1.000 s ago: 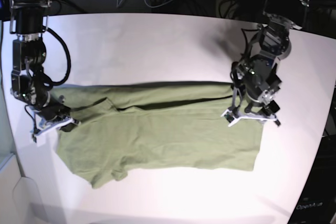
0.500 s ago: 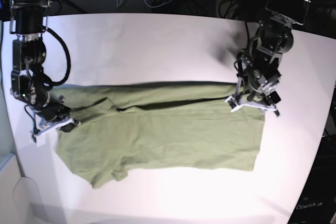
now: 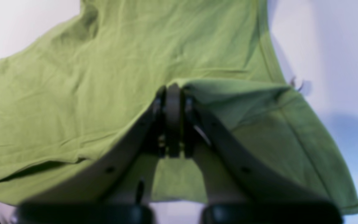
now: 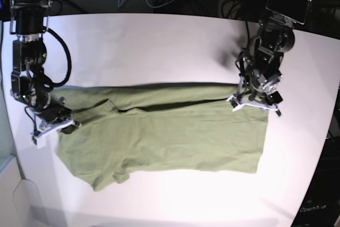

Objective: Fold the T-shirt properly
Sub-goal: 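Lower the held edge onto the shirt body with both grippers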

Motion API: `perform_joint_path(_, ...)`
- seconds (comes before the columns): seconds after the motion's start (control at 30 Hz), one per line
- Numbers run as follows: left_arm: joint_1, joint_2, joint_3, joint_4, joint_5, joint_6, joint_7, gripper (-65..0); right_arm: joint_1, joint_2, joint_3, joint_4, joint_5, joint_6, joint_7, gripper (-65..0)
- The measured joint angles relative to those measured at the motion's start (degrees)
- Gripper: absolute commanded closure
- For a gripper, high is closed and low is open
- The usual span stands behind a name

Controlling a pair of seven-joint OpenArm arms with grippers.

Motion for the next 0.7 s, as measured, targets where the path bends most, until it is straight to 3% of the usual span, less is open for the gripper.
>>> perform_joint_path(0.7, 0.0, 0.0, 0.0, 3.0, 0.0, -0.4, 0.2, -33.4, 0.6, 0.0, 0.0, 0.0, 0.0, 0.0, 0.0, -0.4)
